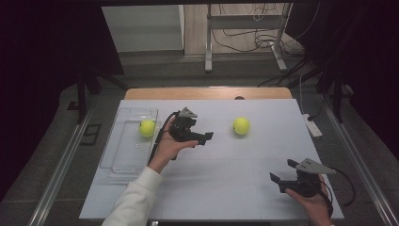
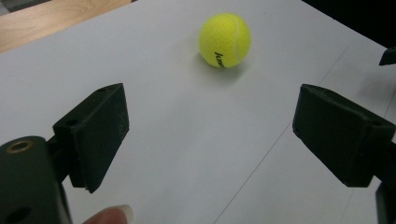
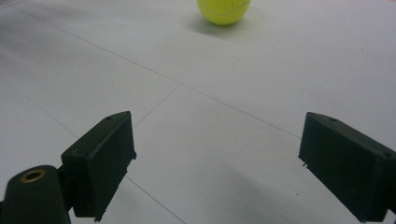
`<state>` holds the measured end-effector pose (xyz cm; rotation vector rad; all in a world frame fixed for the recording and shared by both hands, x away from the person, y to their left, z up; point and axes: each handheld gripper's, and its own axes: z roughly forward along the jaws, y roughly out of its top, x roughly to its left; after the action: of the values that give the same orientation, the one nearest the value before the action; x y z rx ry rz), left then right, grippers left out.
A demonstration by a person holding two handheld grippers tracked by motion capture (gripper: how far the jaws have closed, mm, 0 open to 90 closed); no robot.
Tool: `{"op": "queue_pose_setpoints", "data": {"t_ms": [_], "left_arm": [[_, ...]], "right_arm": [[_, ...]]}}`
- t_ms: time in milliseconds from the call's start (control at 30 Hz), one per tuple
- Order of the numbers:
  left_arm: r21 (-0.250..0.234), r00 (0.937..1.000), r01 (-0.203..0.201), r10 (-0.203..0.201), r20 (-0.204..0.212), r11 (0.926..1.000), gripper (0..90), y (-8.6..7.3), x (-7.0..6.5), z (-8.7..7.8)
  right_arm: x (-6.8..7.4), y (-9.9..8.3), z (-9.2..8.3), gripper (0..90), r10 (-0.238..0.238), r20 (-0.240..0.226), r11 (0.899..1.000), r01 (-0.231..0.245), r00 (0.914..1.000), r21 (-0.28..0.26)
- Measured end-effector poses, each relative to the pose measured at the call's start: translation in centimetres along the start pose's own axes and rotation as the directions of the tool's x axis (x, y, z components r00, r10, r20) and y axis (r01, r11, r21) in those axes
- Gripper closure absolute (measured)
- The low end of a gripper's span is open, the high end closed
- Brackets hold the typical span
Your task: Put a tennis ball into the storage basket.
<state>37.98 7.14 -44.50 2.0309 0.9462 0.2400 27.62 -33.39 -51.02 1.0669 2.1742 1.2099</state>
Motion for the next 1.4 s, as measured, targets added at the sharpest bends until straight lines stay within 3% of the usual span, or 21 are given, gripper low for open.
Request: {"op": "queue_pose_setpoints", "data": {"t_ms": [800, 1400], "left_arm": [[0.019, 0.9998, -0.017, 0.017, 0.013, 0.9997, 11.8, 1.3, -1.1, 2.0], [0.043, 0.9994, -0.016, 0.014, 0.033, 0.999, 11.9, 2.3, -1.4, 4.8]], "right_arm": [[0.2, 0.1, 0.2, 10.7, 0.0, -0.018, 1.0, 0.0, 0.9998, -0.007], [0.5, 0.0, 0.0, 10.9, 0.003, -0.018, 1.0, -0.003, 0.9998, -0.002]]}}
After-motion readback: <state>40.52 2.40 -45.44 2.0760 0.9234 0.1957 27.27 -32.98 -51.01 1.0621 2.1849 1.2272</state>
